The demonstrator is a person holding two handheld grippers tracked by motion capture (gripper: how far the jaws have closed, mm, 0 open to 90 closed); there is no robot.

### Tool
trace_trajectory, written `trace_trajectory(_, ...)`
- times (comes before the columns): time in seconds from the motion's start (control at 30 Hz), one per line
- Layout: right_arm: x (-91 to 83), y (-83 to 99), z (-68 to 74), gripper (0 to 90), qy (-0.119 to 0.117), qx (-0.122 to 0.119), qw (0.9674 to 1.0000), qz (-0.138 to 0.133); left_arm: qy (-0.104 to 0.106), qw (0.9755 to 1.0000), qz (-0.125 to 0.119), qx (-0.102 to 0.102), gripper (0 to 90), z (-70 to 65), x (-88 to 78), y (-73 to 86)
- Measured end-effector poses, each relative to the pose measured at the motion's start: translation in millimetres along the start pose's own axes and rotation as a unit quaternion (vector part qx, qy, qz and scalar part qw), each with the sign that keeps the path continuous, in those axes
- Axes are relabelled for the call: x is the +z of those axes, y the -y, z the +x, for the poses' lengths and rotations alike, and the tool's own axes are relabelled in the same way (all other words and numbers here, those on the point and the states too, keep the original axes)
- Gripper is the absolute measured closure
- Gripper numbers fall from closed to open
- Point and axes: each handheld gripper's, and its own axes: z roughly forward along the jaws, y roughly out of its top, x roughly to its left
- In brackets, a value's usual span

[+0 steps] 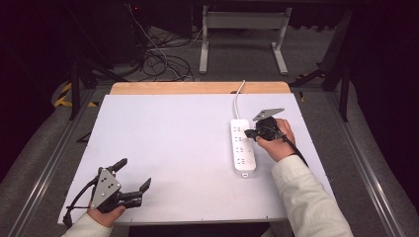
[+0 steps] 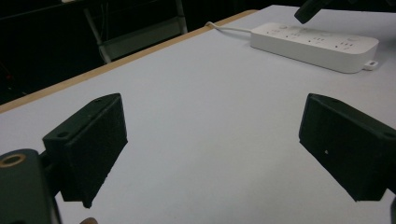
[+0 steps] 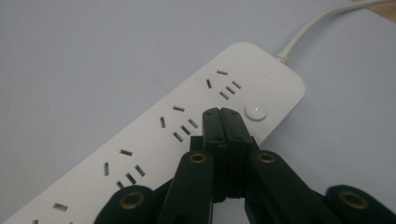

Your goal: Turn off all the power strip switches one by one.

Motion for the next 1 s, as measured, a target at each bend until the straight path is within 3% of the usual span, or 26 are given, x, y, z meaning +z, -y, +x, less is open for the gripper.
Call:
trace_trajectory(0.5, 5.4, 1.8, 1.6, 90.0, -0.008, 0.0, 0.9997, 0.023, 0.0, 1.0, 0.001, 0.001, 8.4, -0.1, -0.3, 0.0)
trace_trajectory(1.0, 8.2, 5.3, 3.9, 90.0, -0.003, 0.003, 0.9998, 0.02, -0.001, 1.0, 0.001, 0.005, 8.4, -0.1, -0.4, -0.2)
